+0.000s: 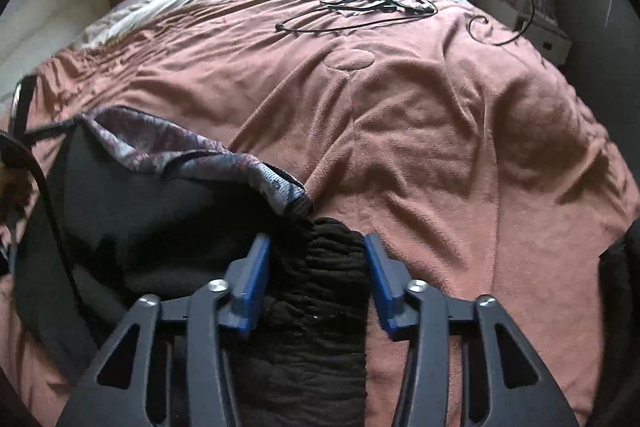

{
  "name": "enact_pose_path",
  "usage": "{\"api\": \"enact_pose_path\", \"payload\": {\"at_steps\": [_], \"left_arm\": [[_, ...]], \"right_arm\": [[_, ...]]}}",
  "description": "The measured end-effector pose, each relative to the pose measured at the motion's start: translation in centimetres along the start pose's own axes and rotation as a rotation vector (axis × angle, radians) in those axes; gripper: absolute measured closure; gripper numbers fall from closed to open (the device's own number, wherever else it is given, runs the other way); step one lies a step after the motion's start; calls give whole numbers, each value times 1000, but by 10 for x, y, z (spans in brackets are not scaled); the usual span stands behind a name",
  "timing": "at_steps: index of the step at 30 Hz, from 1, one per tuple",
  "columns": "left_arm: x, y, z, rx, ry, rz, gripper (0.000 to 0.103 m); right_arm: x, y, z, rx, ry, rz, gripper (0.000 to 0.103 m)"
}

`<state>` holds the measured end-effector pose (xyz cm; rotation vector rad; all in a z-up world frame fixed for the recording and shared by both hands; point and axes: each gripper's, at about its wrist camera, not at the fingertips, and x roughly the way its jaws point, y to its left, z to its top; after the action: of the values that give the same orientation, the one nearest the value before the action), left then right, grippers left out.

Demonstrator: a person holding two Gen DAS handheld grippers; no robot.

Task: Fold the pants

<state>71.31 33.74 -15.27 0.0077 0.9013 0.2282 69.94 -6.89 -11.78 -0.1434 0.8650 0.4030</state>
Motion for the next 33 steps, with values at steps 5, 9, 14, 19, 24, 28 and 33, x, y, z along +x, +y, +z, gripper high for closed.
{"api": "enact_pose_path", "payload": {"at_steps": [5,9,14,19,24,28,33], "left_arm": [[-10,-3,1,16,-50,51,96],[-25,2,8,-9,-97,84,96],[-22,3,25,-20,-99,95,96],[5,-6,31,-27,-50,117,96],[29,-16,25,-6,34,126,89],[18,-8,19,-42,37,111,51],[-11,12,16,-112,15,76,44]], "right_arm": [[-13,4,-4,3,-54,-47,74],[-28,11,-5,9,-106,-68,74],[-33,13,-1,21,-145,-85,74],[-8,9,3,60,-126,-117,74],[30,7,0,90,-43,-155,67],[23,4,-3,112,-69,-152,34],[-5,-4,-6,126,-107,-99,31]]}}
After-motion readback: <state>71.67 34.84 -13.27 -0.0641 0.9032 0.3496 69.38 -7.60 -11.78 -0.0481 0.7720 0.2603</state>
